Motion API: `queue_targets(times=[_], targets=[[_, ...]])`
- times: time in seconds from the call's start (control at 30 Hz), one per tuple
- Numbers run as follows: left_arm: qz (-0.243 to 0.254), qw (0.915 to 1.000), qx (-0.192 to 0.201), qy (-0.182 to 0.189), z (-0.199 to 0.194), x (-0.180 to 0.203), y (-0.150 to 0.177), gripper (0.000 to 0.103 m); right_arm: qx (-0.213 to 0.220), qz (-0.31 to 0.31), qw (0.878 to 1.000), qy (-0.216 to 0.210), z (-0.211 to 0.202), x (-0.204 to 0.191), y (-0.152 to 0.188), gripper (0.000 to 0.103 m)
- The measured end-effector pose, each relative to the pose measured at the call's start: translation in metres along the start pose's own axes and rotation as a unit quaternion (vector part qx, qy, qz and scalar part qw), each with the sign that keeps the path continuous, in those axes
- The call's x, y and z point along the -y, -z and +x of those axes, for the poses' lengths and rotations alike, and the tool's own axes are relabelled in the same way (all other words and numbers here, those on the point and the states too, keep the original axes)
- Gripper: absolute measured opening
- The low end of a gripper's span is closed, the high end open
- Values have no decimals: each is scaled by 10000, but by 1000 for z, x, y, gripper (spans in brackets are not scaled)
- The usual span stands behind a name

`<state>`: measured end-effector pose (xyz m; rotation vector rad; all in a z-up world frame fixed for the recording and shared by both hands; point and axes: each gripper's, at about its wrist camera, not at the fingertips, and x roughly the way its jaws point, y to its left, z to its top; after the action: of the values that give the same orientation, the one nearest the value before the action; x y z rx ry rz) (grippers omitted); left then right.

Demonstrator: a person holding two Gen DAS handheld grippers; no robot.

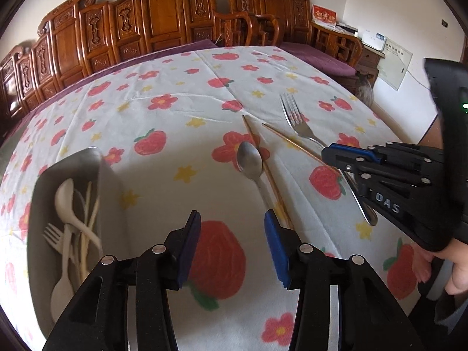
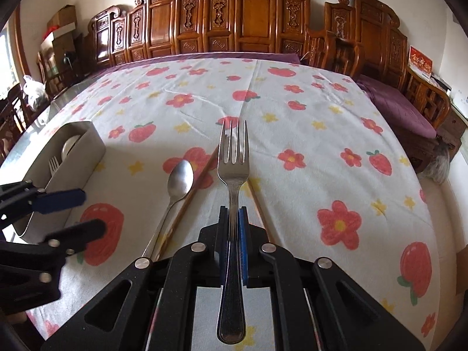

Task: Organize utensils
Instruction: 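Grasp and lift the steel spoon with the left tool while the right tool lifts the fork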

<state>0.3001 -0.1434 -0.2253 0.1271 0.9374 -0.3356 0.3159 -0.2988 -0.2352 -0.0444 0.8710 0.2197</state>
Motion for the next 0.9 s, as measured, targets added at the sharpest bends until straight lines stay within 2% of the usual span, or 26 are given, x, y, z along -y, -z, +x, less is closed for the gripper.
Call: queue_targets(times=[0.37, 0.6, 0.9], targets=[[-299, 9993, -222, 64, 55, 1, -38, 42, 154, 498, 9985, -155, -5, 28, -6, 9], [-62, 9988, -464, -156, 72, 12, -39, 42, 161, 582, 9979, -242, -5, 27, -5, 9], [100, 9987, -439, -229, 79, 26, -48, 42, 197, 655, 9972, -294, -6, 30, -6, 9]])
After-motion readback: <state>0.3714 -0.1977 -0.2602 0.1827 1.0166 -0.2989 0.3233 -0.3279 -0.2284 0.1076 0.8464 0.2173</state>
